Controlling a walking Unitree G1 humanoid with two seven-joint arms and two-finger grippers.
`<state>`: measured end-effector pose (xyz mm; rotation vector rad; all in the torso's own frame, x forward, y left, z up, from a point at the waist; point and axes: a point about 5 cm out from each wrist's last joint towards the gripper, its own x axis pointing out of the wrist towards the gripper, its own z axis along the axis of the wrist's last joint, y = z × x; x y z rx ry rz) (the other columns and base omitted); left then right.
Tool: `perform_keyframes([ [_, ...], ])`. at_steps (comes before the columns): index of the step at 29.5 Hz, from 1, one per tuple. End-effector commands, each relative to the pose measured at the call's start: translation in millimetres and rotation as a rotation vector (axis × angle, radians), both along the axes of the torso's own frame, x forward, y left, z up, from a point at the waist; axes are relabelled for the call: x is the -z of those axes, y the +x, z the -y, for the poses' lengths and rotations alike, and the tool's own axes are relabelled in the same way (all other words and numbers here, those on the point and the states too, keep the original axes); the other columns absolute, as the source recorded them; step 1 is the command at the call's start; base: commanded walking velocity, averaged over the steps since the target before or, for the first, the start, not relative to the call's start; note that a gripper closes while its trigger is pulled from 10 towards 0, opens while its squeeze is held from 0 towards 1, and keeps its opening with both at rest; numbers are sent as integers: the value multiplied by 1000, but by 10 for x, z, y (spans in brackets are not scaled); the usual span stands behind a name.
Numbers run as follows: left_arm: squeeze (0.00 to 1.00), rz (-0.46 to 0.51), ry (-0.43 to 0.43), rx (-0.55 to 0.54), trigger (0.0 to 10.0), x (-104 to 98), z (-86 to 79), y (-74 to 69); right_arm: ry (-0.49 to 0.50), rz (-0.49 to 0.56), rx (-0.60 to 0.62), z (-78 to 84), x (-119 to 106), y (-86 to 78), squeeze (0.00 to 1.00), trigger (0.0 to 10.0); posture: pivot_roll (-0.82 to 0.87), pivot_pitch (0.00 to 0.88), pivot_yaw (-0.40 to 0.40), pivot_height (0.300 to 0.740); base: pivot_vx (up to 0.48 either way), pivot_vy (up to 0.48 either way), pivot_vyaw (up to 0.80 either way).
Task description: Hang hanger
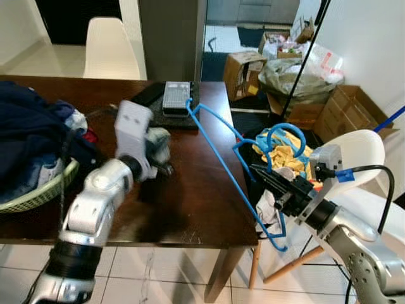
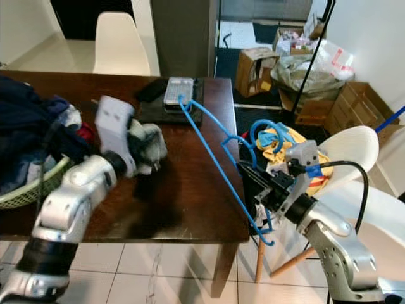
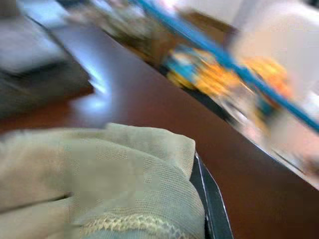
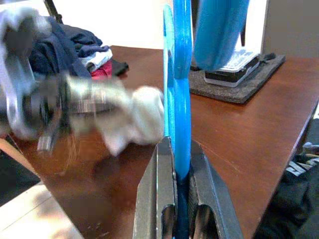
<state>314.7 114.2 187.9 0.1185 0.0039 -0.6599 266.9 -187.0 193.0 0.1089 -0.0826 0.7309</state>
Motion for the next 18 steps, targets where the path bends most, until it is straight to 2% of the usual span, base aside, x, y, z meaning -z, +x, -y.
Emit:
perform_keyframes([
  [1,0,4,16,11,10000,-17,0,-19,-10,0,9,26,12,-27,0,10000,68,95,-14,740,0,0,0],
  [3,16,-19,26,2,10000,41,-25,-28,-13,-1,8,28,17,-32,0,10000,70,100,-14,740,0,0,0],
  [4,1000,-48,45,-4,10000,100,-58,-43,-14,-3,7,26,21,-33,0,10000,71,101,-16,740,0,0,0],
  [7,1000,-66,58,-8,10000,138,-81,-53,-15,-5,6,24,23,-32,0,10000,71,101,-16,740,0,0,0],
  [10,1000,-125,157,-33,10000,228,-254,-90,-22,-8,-7,5,32,-32,0,10000,75,106,-15,740,0,0,0],
  [13,1000,-63,317,-130,10000,99,-524,-40,-21,-14,-12,3,47,-31,0,10000,79,110,-19,740,0,0,0],
  [14,1000,-63,317,-130,10000,99,-524,-40,-21,-14,-12,3,47,-31,0,10000,79,110,-19,740,0,0,0],
  [15,1000,-32,363,-161,10000,28,-595,-25,-20,-16,-15,1,52,-32,0,10000,79,110,-19,740,0,0,0],
  [17,1000,41,458,-192,10000,-139,-663,-20,-22,-18,-16,-2,59,-31,0,10000,80,111,-21,740,0,0,0],
  [18,1000,97,473,-214,10000,-269,-655,-18,-23,-18,-17,-2,58,-28,0,10000,81,111,-23,740,0,0,0],
])
